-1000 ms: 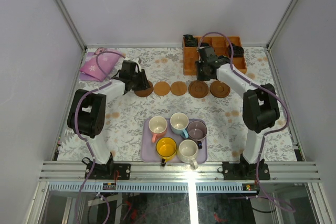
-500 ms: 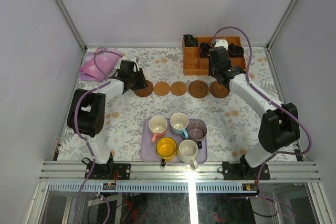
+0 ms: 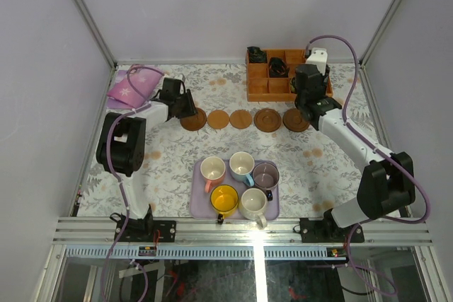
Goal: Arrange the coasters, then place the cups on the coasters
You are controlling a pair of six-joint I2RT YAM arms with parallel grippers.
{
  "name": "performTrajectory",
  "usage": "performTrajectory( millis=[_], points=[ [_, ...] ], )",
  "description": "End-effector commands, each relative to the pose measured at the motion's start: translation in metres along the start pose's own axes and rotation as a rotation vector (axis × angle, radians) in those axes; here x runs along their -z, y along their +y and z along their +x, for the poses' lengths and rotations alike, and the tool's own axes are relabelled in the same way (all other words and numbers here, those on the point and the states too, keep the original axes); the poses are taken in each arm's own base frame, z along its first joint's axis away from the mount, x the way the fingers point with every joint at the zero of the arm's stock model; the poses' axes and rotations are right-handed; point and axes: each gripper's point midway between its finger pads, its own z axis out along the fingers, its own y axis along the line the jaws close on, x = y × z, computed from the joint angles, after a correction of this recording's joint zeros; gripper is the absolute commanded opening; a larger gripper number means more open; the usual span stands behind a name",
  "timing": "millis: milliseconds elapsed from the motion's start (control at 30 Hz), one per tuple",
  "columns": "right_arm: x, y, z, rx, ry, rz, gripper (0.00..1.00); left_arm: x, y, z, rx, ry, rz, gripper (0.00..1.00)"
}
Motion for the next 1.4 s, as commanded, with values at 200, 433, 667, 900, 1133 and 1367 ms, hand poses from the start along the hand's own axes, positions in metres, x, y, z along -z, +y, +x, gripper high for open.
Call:
performTrajectory(
  millis=[200, 433, 667, 900, 1133, 1367],
  points=[
    [-0.004, -0.044, -0.043, -0.154, -0.114, 0.147, 0.99, 0.009, 0.002, -0.033, 0.003, -0.088, -0.011, 0.32],
    [-0.014, -0.056, -0.036, -0.235, -0.102, 0.193, 0.99, 0.025, 0.000, -0.053, -0.001, -0.146, -0.007, 0.33],
    [-0.014, -0.038, -0.017, -0.119, 0.041, 0.082, 0.99, 0.044, -0.005, -0.064, -0.030, -0.188, 0.003, 0.34],
    [0.024, -0.019, 0.031, -0.098, 0.202, -0.135, 0.99, 0.065, -0.014, -0.067, -0.054, -0.221, 0.036, 0.39],
    [0.097, -0.005, 0.100, -0.116, 0.467, -0.365, 0.86, 0.085, -0.026, -0.064, -0.057, -0.258, 0.100, 0.46],
    [0.173, 0.009, 0.143, -0.049, 0.592, -0.558, 0.82, 0.100, -0.035, -0.062, -0.067, -0.277, 0.142, 0.55]
  ],
)
